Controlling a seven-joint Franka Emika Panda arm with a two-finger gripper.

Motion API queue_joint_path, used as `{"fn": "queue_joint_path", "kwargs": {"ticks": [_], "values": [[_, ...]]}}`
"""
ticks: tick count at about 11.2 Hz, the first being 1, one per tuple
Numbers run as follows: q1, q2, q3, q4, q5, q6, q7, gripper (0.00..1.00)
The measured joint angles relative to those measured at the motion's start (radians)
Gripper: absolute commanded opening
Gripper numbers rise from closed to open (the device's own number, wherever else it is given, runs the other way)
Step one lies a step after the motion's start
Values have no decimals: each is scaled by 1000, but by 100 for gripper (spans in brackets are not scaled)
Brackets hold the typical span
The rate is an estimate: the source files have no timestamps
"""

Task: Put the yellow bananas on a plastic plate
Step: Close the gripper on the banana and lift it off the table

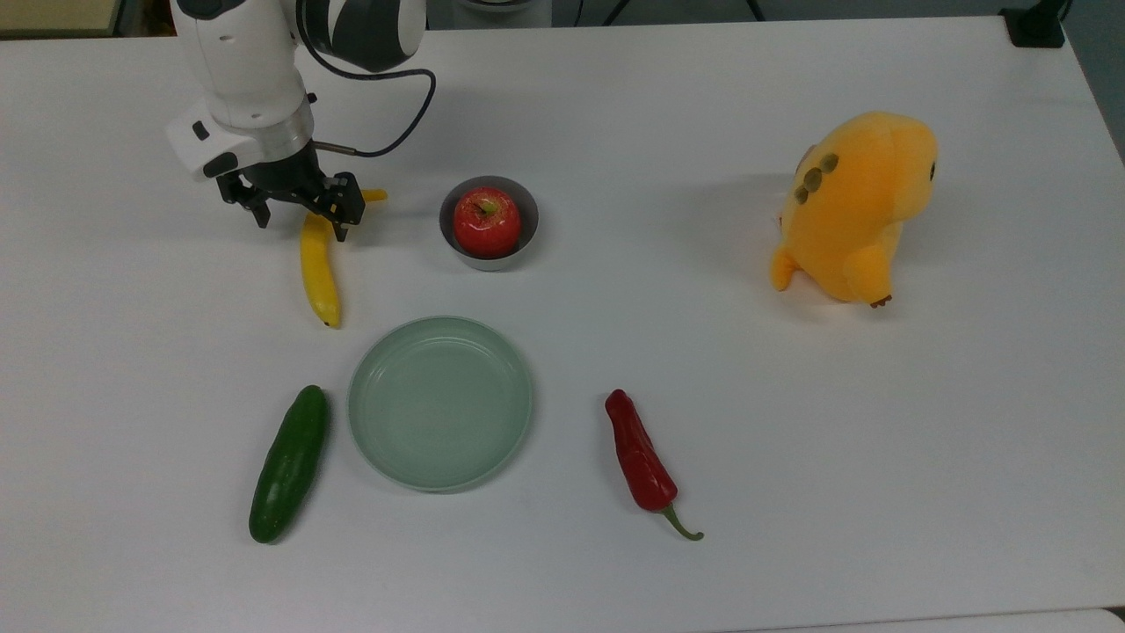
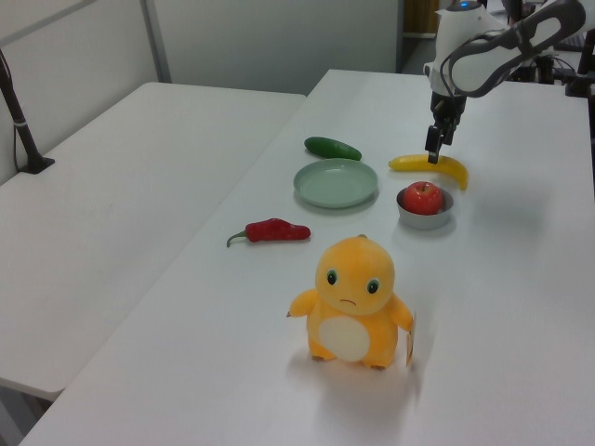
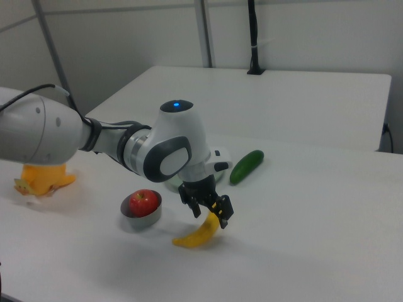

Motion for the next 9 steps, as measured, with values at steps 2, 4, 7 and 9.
{"fn": "queue_joint_path", "kwargs": {"ticks": [2,4,7,9], "values": [[-2,14,0,0,-1,4,-2,24],[-2,16,0,0,-1,4,-7,4],[-2,16,0,1,-1,4,-10,1],[-3,15,0,4,-1,4,-10,1]]}}
